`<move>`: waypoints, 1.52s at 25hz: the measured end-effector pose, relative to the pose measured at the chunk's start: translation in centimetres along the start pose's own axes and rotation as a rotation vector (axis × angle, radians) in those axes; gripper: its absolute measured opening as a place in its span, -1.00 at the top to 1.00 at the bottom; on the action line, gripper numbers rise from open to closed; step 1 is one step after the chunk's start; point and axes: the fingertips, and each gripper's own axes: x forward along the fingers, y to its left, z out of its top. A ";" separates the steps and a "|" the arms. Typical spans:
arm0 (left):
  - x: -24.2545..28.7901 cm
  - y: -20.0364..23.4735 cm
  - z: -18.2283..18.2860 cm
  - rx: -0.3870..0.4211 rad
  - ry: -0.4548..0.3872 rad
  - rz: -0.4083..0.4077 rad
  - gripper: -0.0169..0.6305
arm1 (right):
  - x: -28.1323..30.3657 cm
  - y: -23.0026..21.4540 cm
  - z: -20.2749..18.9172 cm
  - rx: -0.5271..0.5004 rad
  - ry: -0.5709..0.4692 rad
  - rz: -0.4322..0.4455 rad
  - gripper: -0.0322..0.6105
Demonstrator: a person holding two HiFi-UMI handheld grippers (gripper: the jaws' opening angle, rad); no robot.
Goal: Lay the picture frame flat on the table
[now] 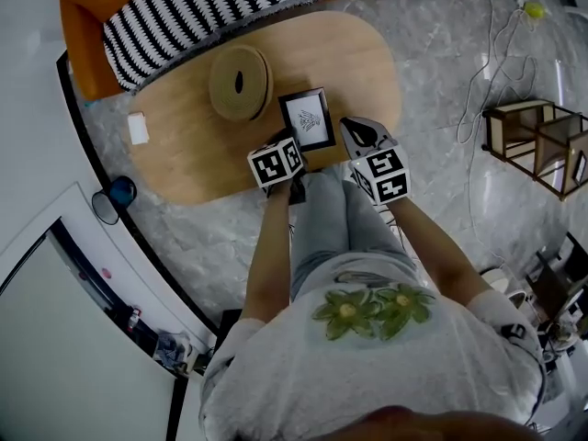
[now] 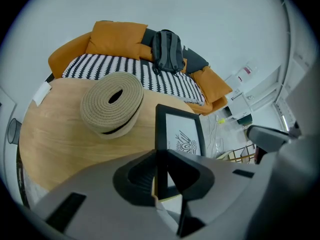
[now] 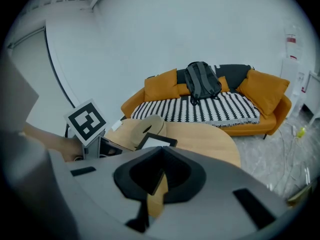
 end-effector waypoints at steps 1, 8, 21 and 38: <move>0.2 0.1 -0.1 -0.002 0.000 0.000 0.70 | 0.2 0.1 -0.1 0.000 0.002 0.002 0.88; 2.2 1.3 -0.5 -0.019 0.005 0.002 0.70 | 1.9 -0.4 -1.1 0.015 0.016 0.000 0.88; 5.4 2.4 -0.6 -0.014 -0.007 -0.004 0.70 | 4.0 -2.4 -2.6 0.040 0.035 -0.019 0.88; 9.1 4.6 -2.4 -0.012 0.028 0.022 0.70 | 6.2 -3.8 -5.2 0.067 0.068 -0.017 0.88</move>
